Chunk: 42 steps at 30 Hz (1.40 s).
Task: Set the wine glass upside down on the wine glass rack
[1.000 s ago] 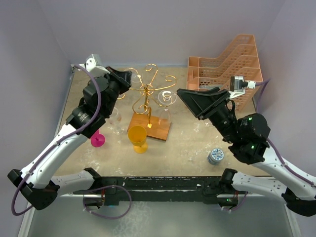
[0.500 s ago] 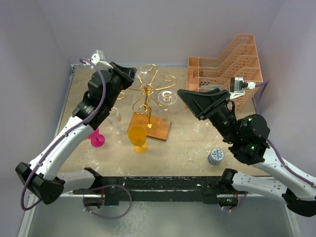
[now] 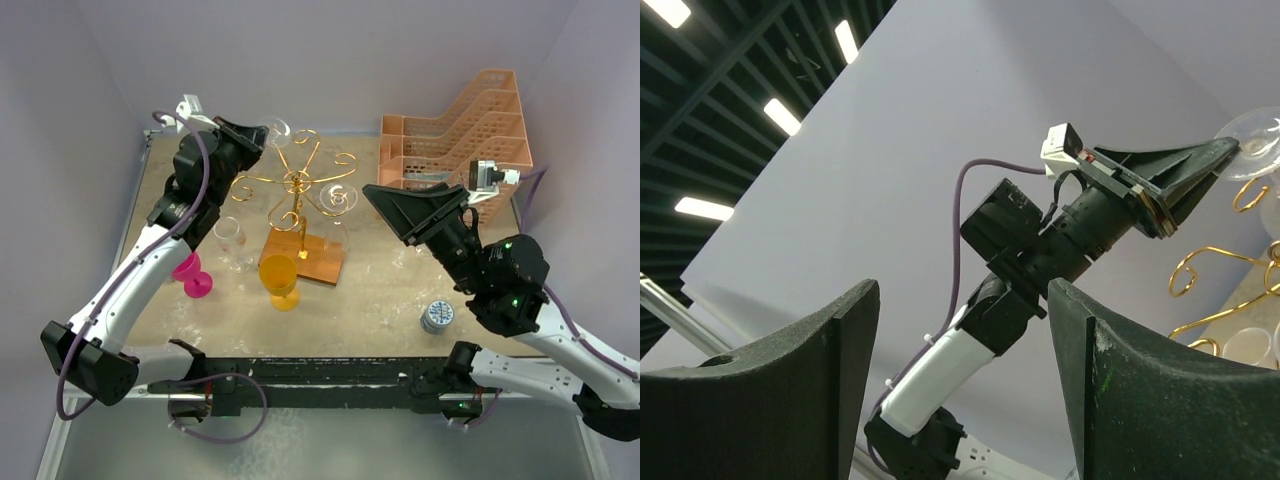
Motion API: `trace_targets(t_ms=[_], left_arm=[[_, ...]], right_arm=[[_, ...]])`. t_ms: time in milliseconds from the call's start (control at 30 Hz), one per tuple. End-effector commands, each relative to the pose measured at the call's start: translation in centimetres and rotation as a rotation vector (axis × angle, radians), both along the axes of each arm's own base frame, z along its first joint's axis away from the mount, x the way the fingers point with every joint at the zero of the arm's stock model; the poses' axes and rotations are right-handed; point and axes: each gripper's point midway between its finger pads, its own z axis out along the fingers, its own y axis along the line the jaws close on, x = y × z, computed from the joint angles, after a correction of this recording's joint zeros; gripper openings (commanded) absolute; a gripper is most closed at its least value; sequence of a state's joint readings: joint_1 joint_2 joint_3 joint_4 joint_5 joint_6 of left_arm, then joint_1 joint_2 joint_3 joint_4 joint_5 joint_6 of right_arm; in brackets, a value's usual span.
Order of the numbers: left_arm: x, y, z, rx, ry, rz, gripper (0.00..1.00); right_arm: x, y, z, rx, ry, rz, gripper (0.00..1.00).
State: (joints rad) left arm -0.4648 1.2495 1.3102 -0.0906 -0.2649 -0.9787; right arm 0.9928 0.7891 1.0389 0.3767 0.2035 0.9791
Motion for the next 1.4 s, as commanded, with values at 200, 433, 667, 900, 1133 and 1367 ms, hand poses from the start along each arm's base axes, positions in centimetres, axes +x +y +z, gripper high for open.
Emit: trace_targets(t_ms=[200, 433, 667, 900, 1133, 1367], left_arm=[[-0.8, 2.6, 3.0, -0.07, -0.094, 0.065, 0.0], [-1.7, 3.2, 2.5, -0.067, -0.082, 0.066, 0.0], [-2.4, 4.1, 1.7, -0.054, -0.059, 0.094, 0.0], [-2.4, 3.7, 0.4, -0.033, -0.022, 0.072, 0.0], [-2.5, 4.1, -1.1, 0.018, 0.033, 0.084, 0.01], [-2.7, 5.1, -2.6, 0.059, 0.086, 0.129, 0.03]], right_arm=[[0.1, -0.7, 0.6, 0.044, 0.008, -0.015, 0.69], [0.6, -0.3, -0.1, 0.024, 0.034, -0.027, 0.68], [2.1, -0.2, -2.0, -0.035, 0.099, -0.091, 0.68], [2.6, -0.3, -2.9, -0.051, 0.125, -0.116, 0.68], [2.9, -0.2, -3.9, -0.065, 0.146, -0.123, 0.67], [3.5, -0.2, -4.6, -0.071, 0.171, -0.145, 0.67]])
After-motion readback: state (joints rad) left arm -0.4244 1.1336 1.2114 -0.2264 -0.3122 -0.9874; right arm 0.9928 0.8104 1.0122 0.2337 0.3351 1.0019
